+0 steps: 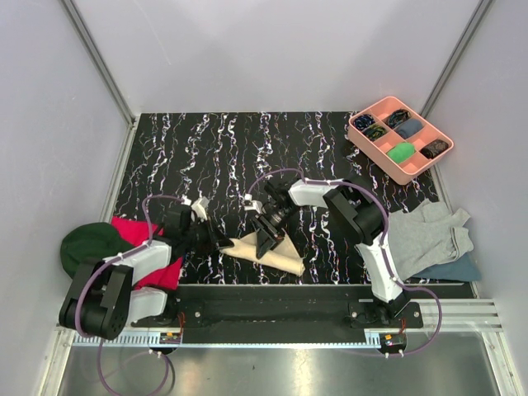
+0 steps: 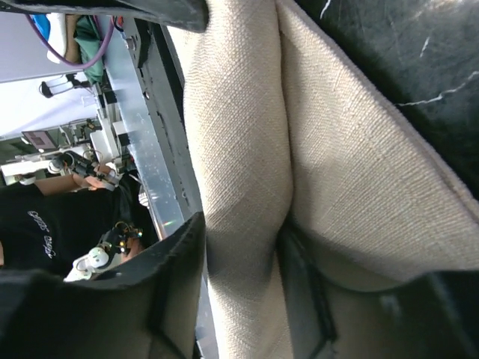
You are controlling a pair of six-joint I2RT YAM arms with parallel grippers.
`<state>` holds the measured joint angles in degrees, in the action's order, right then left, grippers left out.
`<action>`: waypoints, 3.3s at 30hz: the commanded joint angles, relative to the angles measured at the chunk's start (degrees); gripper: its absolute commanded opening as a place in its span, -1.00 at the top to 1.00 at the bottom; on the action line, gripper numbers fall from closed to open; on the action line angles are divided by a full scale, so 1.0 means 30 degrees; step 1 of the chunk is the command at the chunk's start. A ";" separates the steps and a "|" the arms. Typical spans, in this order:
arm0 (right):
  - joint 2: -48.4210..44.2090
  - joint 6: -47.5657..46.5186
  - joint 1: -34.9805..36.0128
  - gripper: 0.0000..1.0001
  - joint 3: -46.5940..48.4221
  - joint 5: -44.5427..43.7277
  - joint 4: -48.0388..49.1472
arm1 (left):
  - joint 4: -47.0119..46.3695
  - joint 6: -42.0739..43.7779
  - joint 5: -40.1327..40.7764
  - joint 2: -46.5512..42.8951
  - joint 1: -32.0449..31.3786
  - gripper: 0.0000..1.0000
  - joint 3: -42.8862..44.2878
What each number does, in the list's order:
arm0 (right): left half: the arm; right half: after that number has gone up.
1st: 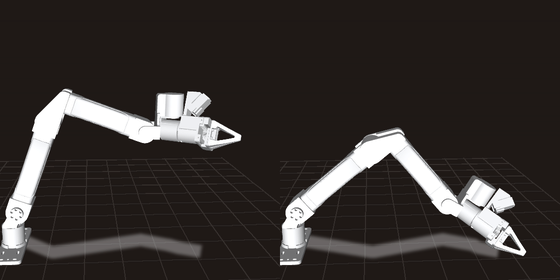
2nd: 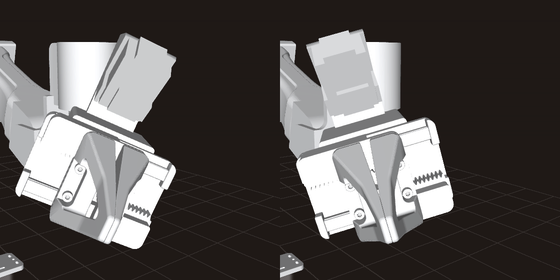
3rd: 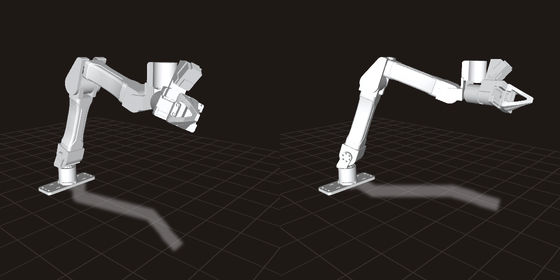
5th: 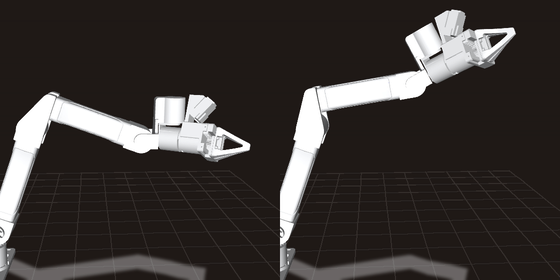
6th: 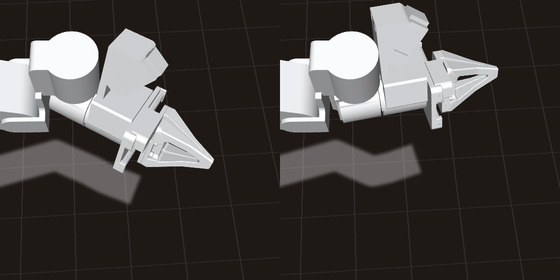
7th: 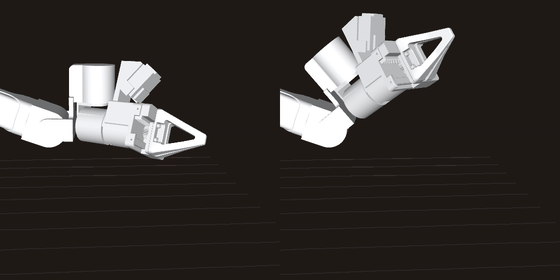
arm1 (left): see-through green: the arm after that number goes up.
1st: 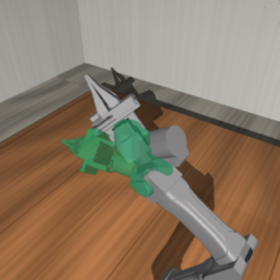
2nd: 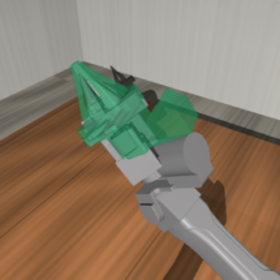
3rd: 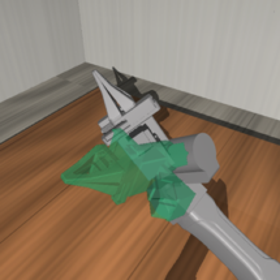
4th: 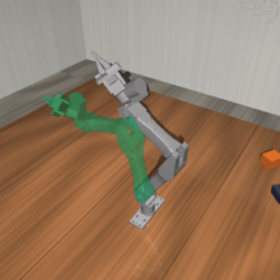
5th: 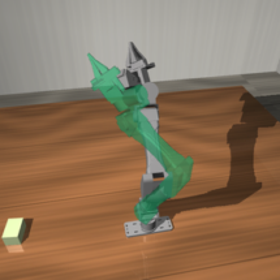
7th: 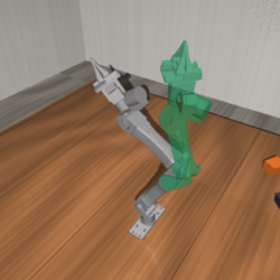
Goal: Fold the napkin, place the utensils inside, and roll it up
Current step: Roll the napkin with the utensil
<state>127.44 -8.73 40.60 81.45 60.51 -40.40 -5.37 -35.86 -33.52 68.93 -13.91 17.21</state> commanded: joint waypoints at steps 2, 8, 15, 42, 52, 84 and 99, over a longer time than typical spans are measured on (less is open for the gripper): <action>-0.1256 -0.0108 -0.0115 -0.21 0.0594 -0.2443 0.0050 | 0.0205 0.0438 -0.0077 0.0666 -0.0109 0.82 0.0795; -0.3599 0.0449 -0.0115 -0.32 0.0273 -0.5020 0.0983 | 0.0938 0.0614 -0.0077 0.1282 -0.0109 0.88 0.1263; -0.7377 0.1300 0.0758 -0.33 -0.2065 -0.9791 0.4148 | 0.1700 0.0615 -0.0048 0.2540 -0.0079 0.88 0.1820; -0.7646 -0.1836 0.8557 -0.01 -0.6115 -2.2923 0.7520 | 0.2258 0.0556 -0.0575 0.3363 -0.0079 0.88 0.2758; -0.6971 -0.0606 0.6508 0.22 -0.5646 -1.7482 0.6409 | 0.2258 0.0673 -0.0430 0.2105 -0.0021 0.46 0.3080; -0.0586 0.1475 0.0179 0.40 -0.1956 -0.0161 0.3917 | -0.0408 -0.0411 -0.0252 -0.2351 0.0126 0.03 -0.0317; -0.1049 0.1621 0.0002 0.18 -0.0929 -0.1677 0.3038 | -0.0676 -0.0002 -0.0166 0.0491 0.0126 0.92 0.0414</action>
<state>125.71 -3.79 40.86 76.90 61.98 -30.11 -7.31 -37.36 -33.34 68.77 -13.61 16.47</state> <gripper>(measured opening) 0.380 0.094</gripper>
